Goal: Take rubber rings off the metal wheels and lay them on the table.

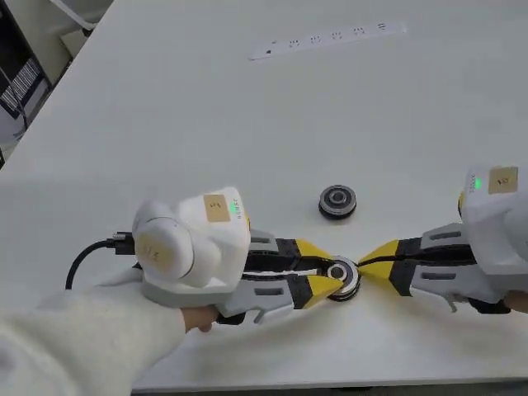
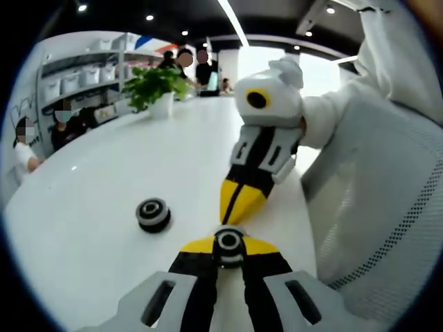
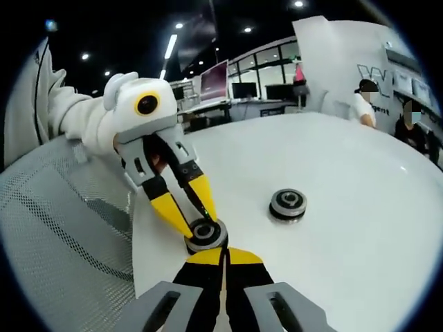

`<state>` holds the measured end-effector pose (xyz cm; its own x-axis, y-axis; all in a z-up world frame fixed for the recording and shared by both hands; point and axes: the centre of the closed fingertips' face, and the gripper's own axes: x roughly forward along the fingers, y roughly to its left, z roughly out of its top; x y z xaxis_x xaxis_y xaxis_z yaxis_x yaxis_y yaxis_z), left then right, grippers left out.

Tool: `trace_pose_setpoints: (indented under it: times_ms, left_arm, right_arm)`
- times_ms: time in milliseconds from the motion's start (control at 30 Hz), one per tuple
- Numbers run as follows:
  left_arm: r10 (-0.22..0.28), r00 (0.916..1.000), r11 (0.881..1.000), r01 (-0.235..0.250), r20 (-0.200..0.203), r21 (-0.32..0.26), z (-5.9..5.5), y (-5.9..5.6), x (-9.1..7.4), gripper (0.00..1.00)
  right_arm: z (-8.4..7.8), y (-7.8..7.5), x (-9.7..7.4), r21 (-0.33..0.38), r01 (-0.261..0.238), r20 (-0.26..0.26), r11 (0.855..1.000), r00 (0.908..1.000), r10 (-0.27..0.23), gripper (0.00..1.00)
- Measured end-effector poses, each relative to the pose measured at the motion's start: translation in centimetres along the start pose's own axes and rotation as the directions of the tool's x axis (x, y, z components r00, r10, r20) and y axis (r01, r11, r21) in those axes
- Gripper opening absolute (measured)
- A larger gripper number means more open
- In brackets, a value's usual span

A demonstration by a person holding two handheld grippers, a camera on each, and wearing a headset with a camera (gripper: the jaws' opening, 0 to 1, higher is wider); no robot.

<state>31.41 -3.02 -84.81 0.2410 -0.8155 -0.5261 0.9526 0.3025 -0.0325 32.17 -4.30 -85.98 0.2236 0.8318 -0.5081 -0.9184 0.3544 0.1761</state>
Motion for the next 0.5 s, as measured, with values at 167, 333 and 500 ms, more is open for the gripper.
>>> trace_pose_setpoints:
  times_ms: [167, 333, 500]
  left_arm:
    - [0.001, 1.0, 1.0, -0.001, -0.001, 0.0, -0.01, 0.03, 0.02, 0.14]
    - [0.001, 1.0, 1.0, -0.001, -0.001, 0.005, -0.02, 0.05, 0.03, 0.14]
    - [0.002, 1.0, 1.0, -0.002, 0.0, -0.001, -0.01, 0.03, 0.03, 0.14]
  right_arm:
    - [0.09, 0.06, -0.02, 0.203, -0.012, 0.012, 0.979, 0.9999, 0.01, 0.0]
    - [0.39, -0.08, -0.28, 0.461, -0.07, 0.084, 0.885, 0.9958, 0.035, 0.0]
    - [0.76, 0.45, -0.33, 0.595, -0.157, 0.17, 0.788, 0.9832, 0.068, 0.0]
